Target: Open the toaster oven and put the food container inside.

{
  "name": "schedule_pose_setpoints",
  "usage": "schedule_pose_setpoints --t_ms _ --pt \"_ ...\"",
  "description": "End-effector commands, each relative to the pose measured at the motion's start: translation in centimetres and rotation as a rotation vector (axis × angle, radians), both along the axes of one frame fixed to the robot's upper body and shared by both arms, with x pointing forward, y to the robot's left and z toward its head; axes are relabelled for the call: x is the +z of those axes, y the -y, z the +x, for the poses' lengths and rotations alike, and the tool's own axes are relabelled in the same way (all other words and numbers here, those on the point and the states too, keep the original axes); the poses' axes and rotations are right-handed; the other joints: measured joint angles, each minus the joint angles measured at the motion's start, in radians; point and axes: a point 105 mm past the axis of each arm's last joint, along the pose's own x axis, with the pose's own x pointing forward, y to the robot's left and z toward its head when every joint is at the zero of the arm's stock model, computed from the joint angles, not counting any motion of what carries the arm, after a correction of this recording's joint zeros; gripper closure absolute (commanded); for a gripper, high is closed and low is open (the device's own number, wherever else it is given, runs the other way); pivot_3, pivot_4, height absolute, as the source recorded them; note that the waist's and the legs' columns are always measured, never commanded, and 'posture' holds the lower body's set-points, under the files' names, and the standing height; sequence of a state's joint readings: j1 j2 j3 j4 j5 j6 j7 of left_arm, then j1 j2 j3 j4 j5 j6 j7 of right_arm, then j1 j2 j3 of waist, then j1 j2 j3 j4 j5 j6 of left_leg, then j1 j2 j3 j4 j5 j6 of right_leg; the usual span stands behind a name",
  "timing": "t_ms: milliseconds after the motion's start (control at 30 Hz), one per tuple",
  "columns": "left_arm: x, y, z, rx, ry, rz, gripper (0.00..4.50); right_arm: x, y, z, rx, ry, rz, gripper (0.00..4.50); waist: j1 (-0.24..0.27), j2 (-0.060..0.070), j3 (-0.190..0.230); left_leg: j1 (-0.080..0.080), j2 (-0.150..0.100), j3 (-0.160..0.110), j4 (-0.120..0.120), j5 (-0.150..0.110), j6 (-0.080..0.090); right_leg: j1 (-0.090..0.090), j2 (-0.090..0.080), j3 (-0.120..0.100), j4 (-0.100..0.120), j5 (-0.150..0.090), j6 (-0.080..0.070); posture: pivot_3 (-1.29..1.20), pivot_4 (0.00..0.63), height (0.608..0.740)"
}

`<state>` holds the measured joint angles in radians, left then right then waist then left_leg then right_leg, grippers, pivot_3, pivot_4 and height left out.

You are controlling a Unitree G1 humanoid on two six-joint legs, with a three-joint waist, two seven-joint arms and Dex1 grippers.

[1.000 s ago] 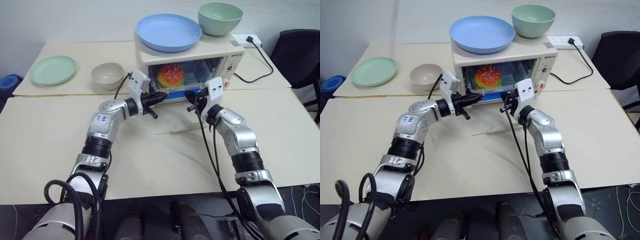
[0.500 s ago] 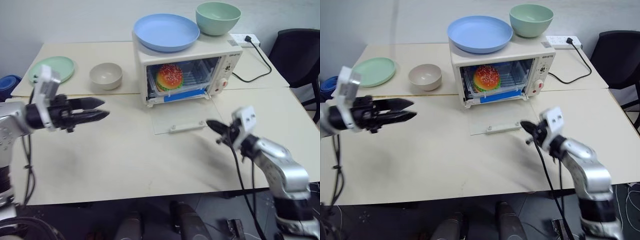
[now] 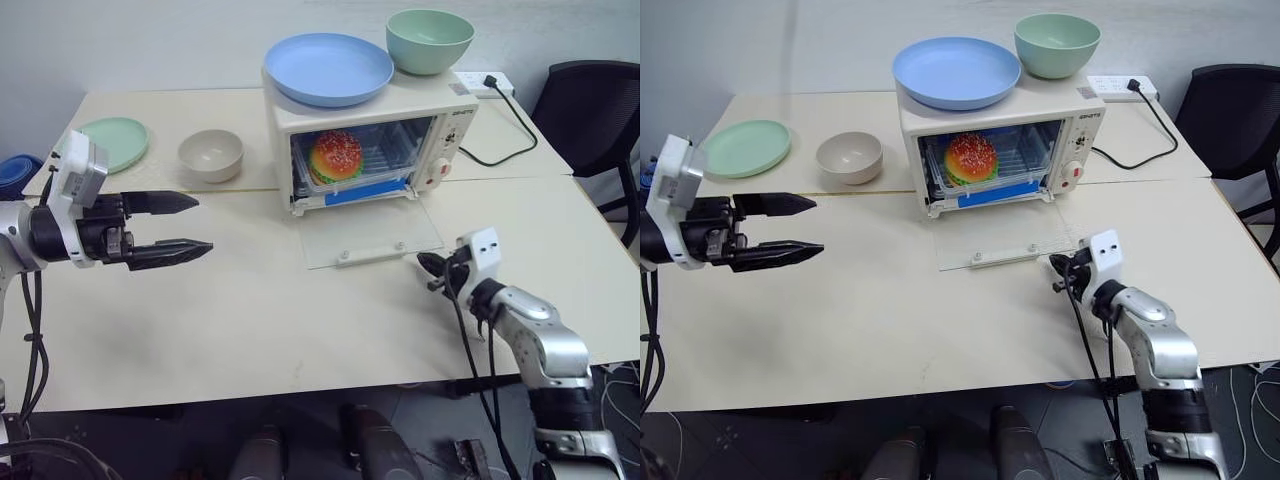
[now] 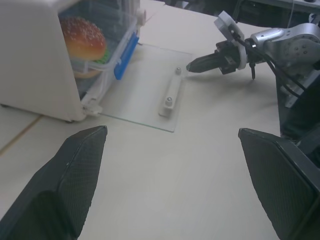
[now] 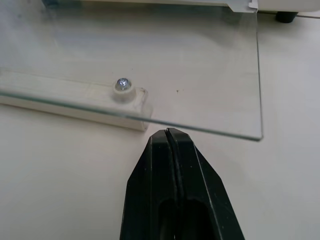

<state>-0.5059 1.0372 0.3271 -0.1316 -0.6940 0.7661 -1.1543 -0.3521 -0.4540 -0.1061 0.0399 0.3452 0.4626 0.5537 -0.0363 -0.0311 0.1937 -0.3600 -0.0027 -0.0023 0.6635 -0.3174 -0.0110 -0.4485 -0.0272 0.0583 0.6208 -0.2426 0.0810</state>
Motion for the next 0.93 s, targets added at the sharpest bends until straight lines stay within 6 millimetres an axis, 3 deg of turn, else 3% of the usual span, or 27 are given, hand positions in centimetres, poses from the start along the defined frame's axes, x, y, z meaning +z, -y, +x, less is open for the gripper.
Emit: schedule_pose_setpoints --t_ms 33,200,333,433,600,800,833,933 --pt "0.9 -0.3 0.2 0.015 0.045 0.007 0.04 4.7 -0.2 0.8 0.03 0.147 0.041 4.5 -0.002 0.0 0.0 0.0 0.0 0.0 0.0 0.0 0.0 0.0 0.0 0.0 0.0 0.0 0.0 0.0 0.15 0.74" --pt "0.6 -0.7 0.4 0.027 0.043 0.008 0.04 11.4 1.0 0.5 0.068 0.28 0.083 4.5 -0.001 0.001 0.0 0.0 0.001 0.0 0.0 0.0 0.0 0.0 -0.002 0.0 0.001 0.0 0.0 0.0 0.15 0.74" --pt "0.4 -1.2 0.3 0.039 0.038 0.014 0.04 13.8 1.7 -1.5 0.191 0.272 0.047 4.5 0.005 0.001 0.0 -0.001 0.002 -0.001 -0.001 -0.002 0.001 0.0 -0.003 -0.001 0.0 0.0 0.0 0.0 0.15 0.74" --pt "0.5 -1.6 0.0 0.047 0.041 0.022 0.0 14.6 3.0 -4.5 0.331 0.201 -0.008 3.89 0.01 0.001 0.001 -0.004 0.002 -0.002 0.0 -0.002 0.002 0.0 -0.003 -0.002 -0.001 0.0 0.0 0.0 0.15 0.74" --pt "1.0 -2.4 -0.6 0.061 0.047 0.034 0.0 15.8 4.8 -6.8 0.386 0.138 -0.066 2.23 0.004 0.001 0.001 -0.006 0.002 -0.001 0.001 -0.003 0.003 0.0 -0.004 -0.002 -0.007 0.001 0.002 0.0 0.15 0.74" --pt "2.0 -3.0 -1.4 0.07 0.063 0.034 0.0 15.5 6.3 -8.5 0.421 0.069 -0.113 0.23 0.005 0.001 0.001 -0.004 0.003 0.0 0.001 -0.003 0.003 0.0 -0.002 -0.001 -0.008 0.001 0.001 0.0 0.15 0.74" --pt "2.3 -3.1 -1.3 0.078 0.07 0.025 0.0 15.4 6.5 -8.3 0.41 0.079 -0.136 0.04 0.005 0.001 0.001 -0.004 0.003 0.0 0.001 -0.003 0.003 0.0 -0.002 -0.001 -0.007 0.001 0.001 0.0 0.15 0.74" --pt "2.3 -3.2 -1.2 0.088 0.087 0.035 0.0 15.0 6.7 -7.4 0.363 0.112 -0.167 0.04 0.005 0.001 0.001 -0.004 0.002 0.001 0.001 -0.003 0.003 0.0 -0.002 -0.001 -0.007 0.001 0.001 0.0 0.15 0.74"
